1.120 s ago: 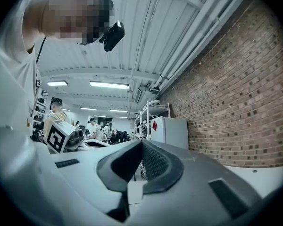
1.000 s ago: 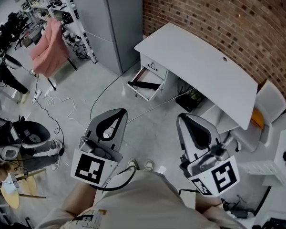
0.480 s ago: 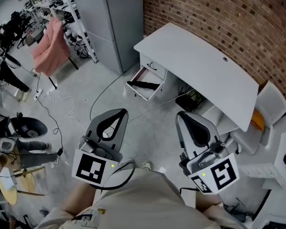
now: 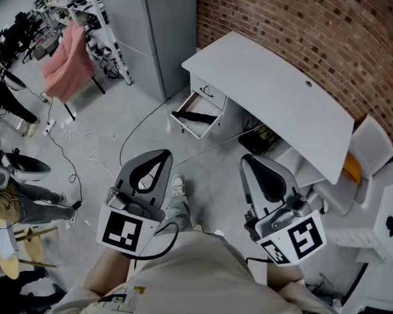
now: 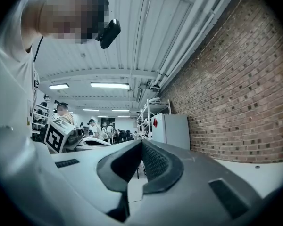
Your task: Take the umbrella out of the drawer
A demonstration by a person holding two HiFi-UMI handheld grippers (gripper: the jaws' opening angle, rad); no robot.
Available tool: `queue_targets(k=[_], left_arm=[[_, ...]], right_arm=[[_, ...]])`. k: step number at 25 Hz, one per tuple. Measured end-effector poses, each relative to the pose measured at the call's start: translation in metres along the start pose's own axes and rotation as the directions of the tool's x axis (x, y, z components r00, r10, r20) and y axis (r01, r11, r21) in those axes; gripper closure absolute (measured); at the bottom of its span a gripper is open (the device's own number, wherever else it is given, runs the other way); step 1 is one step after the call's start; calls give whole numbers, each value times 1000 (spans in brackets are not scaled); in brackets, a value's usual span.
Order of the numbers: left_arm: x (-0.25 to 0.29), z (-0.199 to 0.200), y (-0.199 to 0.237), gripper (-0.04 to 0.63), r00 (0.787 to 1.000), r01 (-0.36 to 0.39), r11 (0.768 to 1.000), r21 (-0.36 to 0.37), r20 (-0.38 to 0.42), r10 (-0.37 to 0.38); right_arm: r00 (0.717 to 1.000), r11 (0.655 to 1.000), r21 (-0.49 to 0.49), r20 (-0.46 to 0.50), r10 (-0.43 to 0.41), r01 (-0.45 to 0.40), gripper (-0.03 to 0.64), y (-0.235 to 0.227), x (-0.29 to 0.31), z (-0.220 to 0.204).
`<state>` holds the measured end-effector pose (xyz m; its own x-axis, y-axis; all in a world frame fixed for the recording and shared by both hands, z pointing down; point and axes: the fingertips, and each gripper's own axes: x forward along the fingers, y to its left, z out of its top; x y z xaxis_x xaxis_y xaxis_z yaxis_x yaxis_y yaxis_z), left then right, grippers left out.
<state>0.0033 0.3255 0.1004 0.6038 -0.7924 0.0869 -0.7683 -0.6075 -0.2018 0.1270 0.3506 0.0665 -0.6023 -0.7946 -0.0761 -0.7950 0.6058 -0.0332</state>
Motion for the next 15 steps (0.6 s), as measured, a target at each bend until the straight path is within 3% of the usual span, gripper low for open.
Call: queue_targets(k=[15], left_arm=[[57,-22,52,588,1000,-18,1000,-22,1,18]], right_arm=[[999,1000,-5,-43,4,-5,610,-40,63,-23]])
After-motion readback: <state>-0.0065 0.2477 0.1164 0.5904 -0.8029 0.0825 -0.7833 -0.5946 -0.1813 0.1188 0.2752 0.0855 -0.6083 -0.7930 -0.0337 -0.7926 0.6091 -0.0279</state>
